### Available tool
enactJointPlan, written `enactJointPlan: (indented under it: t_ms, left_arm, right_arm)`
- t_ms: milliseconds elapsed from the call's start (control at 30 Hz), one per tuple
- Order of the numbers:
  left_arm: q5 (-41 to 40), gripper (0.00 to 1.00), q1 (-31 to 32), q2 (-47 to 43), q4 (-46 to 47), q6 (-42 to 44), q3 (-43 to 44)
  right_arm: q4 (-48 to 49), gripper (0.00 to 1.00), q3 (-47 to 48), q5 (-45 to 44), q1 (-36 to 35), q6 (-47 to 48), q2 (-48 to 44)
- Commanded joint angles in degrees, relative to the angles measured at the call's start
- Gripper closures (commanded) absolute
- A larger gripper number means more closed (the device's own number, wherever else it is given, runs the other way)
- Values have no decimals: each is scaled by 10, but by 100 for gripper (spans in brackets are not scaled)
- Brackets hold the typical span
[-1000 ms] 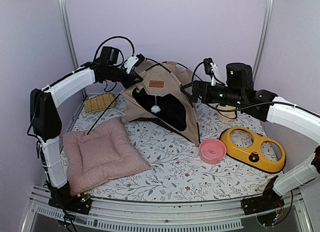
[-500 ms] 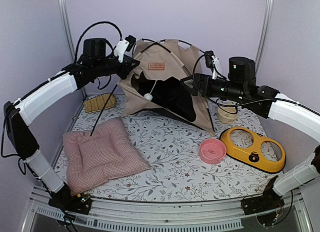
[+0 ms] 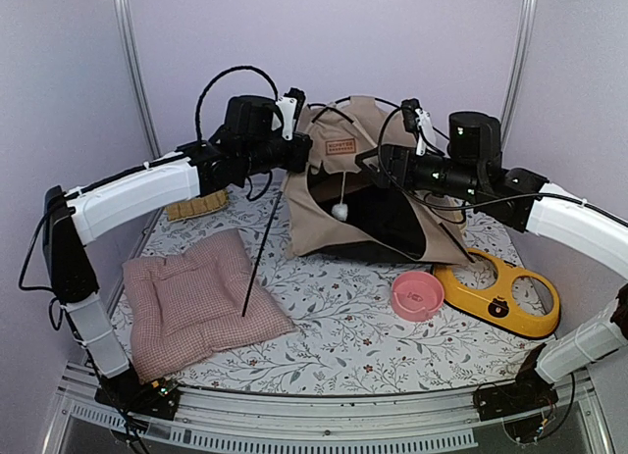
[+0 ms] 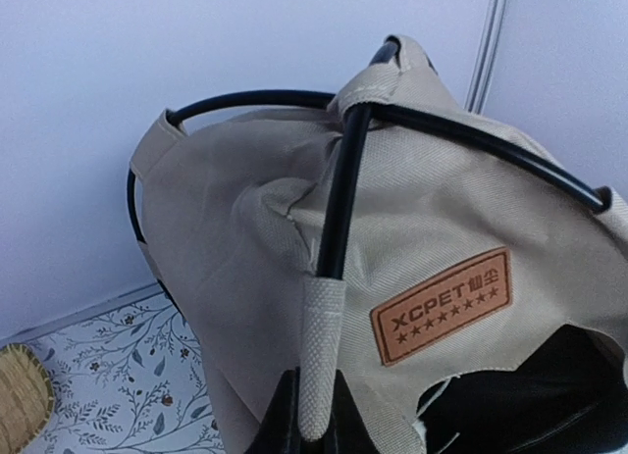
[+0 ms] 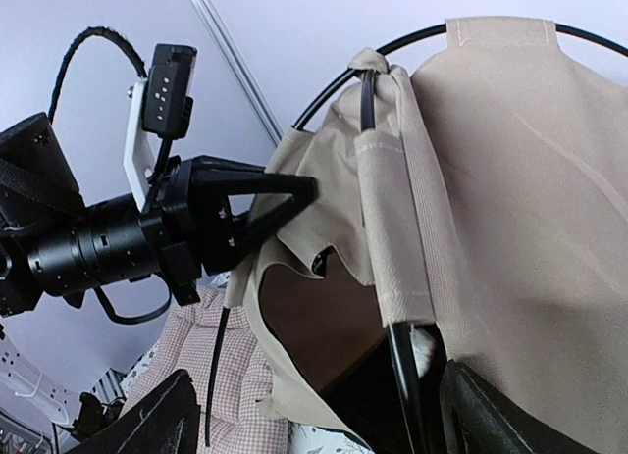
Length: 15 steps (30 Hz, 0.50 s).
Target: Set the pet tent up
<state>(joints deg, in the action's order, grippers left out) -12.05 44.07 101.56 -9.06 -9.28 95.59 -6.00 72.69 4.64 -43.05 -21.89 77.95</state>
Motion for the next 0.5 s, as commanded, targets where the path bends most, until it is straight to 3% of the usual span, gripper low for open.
enactJointPlan:
  t_ms: [0, 300, 467]
  left_arm:
    - [-27, 100, 30, 16, 68, -81, 15]
    - [-45, 100, 45, 25, 73, -104, 11]
    - [-41, 100, 50, 21, 80, -104, 5]
  right_arm:
    - [-13, 13, -19, -59, -16, -17, -23]
    - [-80, 4, -29, -226, -15, -3, -93]
    - [-74, 1, -46, -220, -15, 9, -113]
